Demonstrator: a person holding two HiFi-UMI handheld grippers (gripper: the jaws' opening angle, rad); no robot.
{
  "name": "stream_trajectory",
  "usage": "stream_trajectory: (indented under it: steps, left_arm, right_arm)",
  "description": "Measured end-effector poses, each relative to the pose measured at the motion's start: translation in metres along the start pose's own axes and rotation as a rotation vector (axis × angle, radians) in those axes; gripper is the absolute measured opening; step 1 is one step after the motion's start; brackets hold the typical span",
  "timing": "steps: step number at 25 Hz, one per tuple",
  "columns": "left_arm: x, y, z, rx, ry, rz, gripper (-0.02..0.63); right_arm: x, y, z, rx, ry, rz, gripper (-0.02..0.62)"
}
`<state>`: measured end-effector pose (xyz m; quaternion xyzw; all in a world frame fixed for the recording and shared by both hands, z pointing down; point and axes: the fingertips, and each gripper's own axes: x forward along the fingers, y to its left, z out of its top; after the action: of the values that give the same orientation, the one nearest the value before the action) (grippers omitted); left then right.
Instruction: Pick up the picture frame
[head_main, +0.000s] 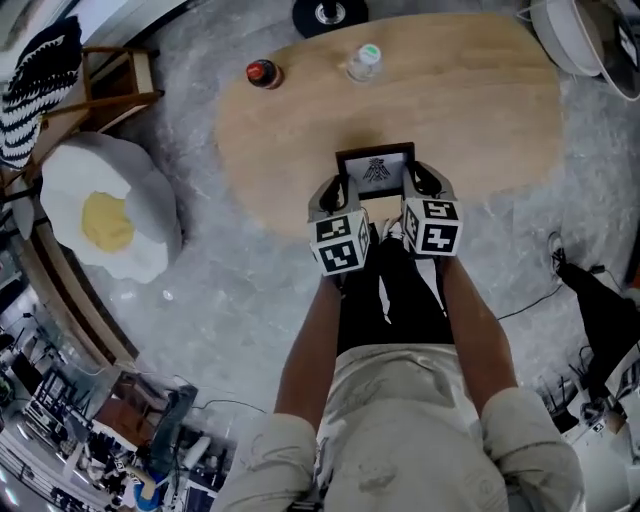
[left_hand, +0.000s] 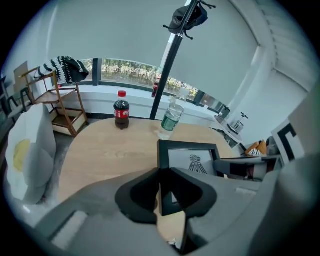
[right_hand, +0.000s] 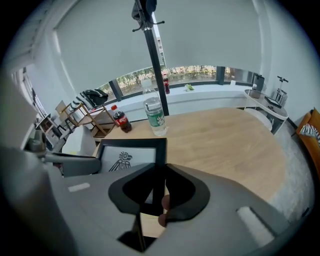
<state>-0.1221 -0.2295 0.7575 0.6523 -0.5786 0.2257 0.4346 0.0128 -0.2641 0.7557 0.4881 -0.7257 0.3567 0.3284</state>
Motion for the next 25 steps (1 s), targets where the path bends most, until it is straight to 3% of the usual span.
stream_trajectory:
  steps: [10, 25]
  left_arm:
    - [-0.067, -0.027, 0.054, 0.01, -0.131, 0.023, 0.081]
    - [-0.146, -0.073, 0.134, 0.099, -0.353, 0.052, 0.081]
  right_arm:
    - [-0.068, 0.016, 0.06, -0.053, -0.127, 0.043, 0.071]
    - [-0.153, 0.023, 0.142, -0.101, -0.348, 0.091, 0.071]
